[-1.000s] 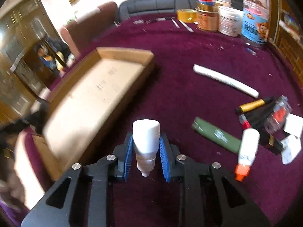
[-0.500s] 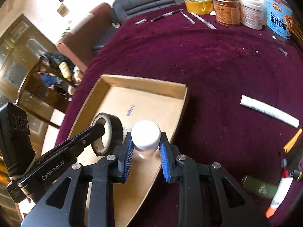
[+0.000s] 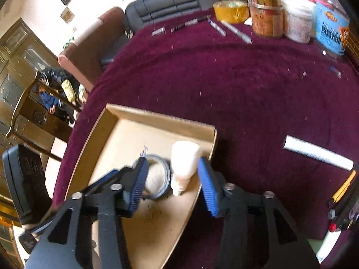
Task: Organize rigid objects
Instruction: 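Lower tape roll and white bottle into the cardboard tray and open both grippers, then move the left gripper to the green cylinder case and close on it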
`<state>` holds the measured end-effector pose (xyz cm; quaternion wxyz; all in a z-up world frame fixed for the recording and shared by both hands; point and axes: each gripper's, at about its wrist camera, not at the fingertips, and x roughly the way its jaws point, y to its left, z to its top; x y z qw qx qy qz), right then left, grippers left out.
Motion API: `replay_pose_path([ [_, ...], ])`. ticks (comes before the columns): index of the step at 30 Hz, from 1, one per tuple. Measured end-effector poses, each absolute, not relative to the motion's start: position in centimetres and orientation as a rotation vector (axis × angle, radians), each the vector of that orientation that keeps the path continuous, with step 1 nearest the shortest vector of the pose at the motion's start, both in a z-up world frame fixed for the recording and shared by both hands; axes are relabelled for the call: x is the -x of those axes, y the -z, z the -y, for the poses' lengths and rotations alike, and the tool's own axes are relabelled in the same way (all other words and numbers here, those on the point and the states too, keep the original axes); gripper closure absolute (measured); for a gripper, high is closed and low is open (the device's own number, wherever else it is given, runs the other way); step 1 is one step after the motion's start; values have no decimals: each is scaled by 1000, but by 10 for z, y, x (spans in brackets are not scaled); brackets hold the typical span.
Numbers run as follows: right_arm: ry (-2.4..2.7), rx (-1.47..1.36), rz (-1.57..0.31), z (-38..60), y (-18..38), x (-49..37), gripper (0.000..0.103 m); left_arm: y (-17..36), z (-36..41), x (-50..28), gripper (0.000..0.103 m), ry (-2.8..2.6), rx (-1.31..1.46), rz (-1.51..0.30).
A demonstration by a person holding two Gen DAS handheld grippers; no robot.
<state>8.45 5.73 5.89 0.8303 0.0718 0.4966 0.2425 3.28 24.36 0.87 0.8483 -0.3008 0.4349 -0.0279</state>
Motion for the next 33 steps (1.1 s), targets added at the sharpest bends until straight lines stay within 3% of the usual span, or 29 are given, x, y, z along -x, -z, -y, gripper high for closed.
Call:
replay_pose_path([
  [10,-473,-171,-963,-9,-79,-46,51,-11,-229,-14,47,-2,565,-913],
  [16,-417,-201,-914,55,-86,-5,52,-12,-225,6,41,29,585,-899],
  [21,-264,-137,-752,119,-111,38,52,-33,-225,23,41,91,623,-845],
  [23,-182,-80,-666,138,-121,54,38,-58,-214,40,40,128,588,-779],
  [24,-140,-55,-623,146,-124,60,17,-73,-203,48,39,143,546,-747],
  [25,-112,-42,-587,155,-124,65,11,-85,-193,54,33,153,506,-726],
  [27,-78,-64,-602,175,-117,58,11,-103,-167,64,17,188,433,-700],
  [33,-29,-268,-703,229,-70,35,11,-93,-79,65,15,312,284,-806],
])
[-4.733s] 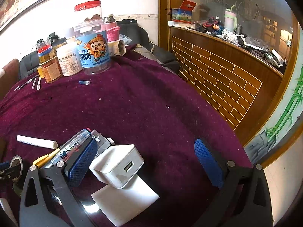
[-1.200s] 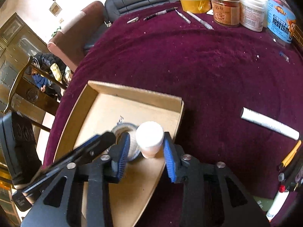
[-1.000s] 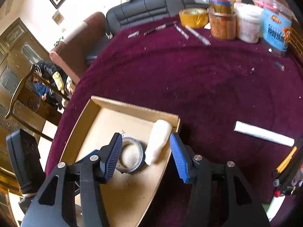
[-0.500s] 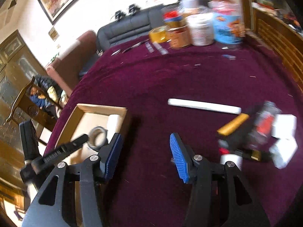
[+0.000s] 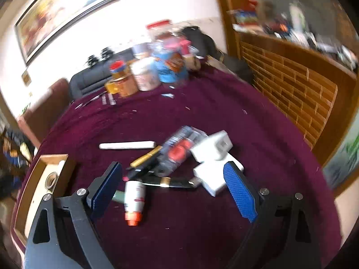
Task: Organize rigid objects
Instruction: 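Move the left gripper to the green cylinder case and close on it, then carry the green case toward the tray while the right gripper grasps the white glue tube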
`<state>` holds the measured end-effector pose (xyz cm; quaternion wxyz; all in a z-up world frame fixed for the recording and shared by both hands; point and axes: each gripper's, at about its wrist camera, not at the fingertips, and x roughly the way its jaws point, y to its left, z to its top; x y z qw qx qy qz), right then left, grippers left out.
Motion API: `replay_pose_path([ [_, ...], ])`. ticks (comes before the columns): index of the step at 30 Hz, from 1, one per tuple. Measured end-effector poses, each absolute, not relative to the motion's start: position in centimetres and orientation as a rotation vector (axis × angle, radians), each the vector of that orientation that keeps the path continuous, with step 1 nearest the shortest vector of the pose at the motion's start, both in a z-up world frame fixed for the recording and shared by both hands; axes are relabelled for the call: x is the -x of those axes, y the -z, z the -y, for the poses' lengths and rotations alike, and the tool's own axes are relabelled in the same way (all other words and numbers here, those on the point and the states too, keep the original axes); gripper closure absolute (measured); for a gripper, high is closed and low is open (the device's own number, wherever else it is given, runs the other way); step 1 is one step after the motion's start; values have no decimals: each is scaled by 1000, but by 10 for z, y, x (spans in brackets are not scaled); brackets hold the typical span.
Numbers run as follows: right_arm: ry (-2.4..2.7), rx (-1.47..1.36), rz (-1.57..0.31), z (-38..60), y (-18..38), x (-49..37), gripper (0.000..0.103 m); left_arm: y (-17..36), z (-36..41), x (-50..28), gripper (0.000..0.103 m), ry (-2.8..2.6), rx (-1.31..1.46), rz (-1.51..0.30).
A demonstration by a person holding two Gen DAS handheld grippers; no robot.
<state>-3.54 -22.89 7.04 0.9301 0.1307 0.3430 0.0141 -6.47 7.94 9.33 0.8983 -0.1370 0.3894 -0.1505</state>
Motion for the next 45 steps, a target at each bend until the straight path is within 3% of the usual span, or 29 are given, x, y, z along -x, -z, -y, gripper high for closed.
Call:
replay_pose_path([
  [8,-48,-411,-725,267,-36,40,11,-61,19,44,16,437,-134,-865],
  [13,-89,-399,-723,262,-35,40,11,-48,53,26,35,468,-364,-873],
  [21,-81,-356,-728,255,-34,39,11,-18,69,3,36,529,-476,-952],
  [23,-76,-364,-744,257,-32,37,11,-20,70,8,45,526,-473,-952],
  [25,-71,-374,-754,259,-30,35,11,-23,67,13,78,524,-455,-965],
  [27,-75,-383,-765,260,-29,34,11,-27,63,18,84,546,-416,-982],
  [32,-72,-384,-773,260,-28,33,11,-30,66,30,84,560,-386,-974],
  [34,-66,-381,-775,259,-27,33,11,-27,73,25,67,559,-390,-978],
  [37,-57,-381,-775,260,-27,33,11,-17,81,22,53,518,-369,-951],
  [39,-53,-378,-780,259,-27,32,11,-15,78,21,54,497,-303,-961],
  [42,-49,-370,-791,258,-26,31,11,-16,60,27,86,445,-184,-965],
  [45,-52,-358,-808,256,-25,28,11,-20,36,39,87,474,-42,-989],
])
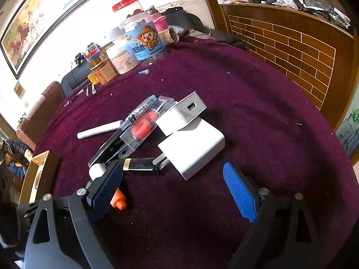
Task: Organize rigid objects
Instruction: 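Carry the green case toward the tray while the right gripper grasps the white glue tube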
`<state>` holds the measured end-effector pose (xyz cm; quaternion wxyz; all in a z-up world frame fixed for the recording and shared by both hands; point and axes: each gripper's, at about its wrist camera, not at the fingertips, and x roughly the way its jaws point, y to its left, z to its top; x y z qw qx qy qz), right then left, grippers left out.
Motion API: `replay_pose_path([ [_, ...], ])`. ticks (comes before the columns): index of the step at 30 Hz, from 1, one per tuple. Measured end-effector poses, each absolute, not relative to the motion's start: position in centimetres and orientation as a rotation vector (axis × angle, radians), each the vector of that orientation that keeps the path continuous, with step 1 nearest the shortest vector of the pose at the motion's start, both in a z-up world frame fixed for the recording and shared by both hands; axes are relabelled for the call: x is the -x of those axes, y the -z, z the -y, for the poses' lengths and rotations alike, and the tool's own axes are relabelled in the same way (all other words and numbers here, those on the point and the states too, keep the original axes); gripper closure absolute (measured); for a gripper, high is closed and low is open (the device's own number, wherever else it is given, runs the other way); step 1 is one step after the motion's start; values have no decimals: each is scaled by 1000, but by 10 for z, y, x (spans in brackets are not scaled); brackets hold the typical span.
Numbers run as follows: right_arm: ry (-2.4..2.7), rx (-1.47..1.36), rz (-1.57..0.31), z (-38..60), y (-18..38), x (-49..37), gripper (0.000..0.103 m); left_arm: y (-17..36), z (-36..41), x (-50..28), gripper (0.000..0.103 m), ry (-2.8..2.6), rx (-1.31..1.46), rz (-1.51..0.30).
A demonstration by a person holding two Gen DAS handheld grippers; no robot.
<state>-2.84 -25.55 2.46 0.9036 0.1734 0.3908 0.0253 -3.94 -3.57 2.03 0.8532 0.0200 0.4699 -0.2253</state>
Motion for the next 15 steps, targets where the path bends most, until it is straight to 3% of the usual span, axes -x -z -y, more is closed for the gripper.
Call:
replay_pose_path([
  [15,-155,-268,-950,215,-23,16,11,-60,-59,98,87,490,283,-895],
])
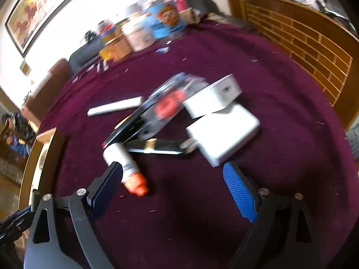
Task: Organize rigid objects
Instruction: 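Carry the green case toward the tray while the right gripper grasps the white glue tube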
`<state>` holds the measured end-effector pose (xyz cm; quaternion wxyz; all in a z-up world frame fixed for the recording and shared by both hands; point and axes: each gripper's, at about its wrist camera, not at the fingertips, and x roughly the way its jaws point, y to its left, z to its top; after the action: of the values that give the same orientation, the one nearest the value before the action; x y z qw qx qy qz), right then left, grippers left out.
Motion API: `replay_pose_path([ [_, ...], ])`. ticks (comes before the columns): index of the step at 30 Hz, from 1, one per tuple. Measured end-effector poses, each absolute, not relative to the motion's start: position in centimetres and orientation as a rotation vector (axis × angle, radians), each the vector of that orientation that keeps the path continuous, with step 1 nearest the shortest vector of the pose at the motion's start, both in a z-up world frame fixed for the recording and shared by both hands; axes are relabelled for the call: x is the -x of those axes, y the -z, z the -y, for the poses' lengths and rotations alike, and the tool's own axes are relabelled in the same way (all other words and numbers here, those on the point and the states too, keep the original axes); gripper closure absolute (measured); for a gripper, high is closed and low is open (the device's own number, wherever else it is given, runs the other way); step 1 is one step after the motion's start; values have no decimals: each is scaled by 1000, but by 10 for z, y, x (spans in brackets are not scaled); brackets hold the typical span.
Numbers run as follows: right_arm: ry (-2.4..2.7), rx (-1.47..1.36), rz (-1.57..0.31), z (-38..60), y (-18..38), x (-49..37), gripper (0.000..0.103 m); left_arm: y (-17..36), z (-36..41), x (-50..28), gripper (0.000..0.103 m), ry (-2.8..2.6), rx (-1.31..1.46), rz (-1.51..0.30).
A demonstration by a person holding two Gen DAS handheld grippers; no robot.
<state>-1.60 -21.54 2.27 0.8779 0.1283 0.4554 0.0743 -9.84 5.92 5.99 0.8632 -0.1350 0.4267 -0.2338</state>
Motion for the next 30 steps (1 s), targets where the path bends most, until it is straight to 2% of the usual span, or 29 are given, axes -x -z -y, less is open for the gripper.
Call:
replay_pose_path([
  [10,-147,-49,-1009,154,-17,-2,12,-67,-95,114,86,439,336,-845],
  [12,-147,-20,-1016,147,-15,-2,29,-68,-102,116,86,429,346,-835],
  [13,-125,11,-1007,145,-16,-1,43,-69,-105,117,86,425,350,-830],
  [16,-137,39,-1009,142,-20,6,75,-71,-118,120,86,411,365,-814],
  [17,-148,26,-1014,143,-22,9,78,-72,-124,121,86,405,369,-807],
  [23,-239,-77,-990,138,-49,21,78,-80,-169,112,86,317,378,-796],
  [30,-464,-161,-1014,76,-73,11,78,-76,-217,75,86,192,363,-821],
])
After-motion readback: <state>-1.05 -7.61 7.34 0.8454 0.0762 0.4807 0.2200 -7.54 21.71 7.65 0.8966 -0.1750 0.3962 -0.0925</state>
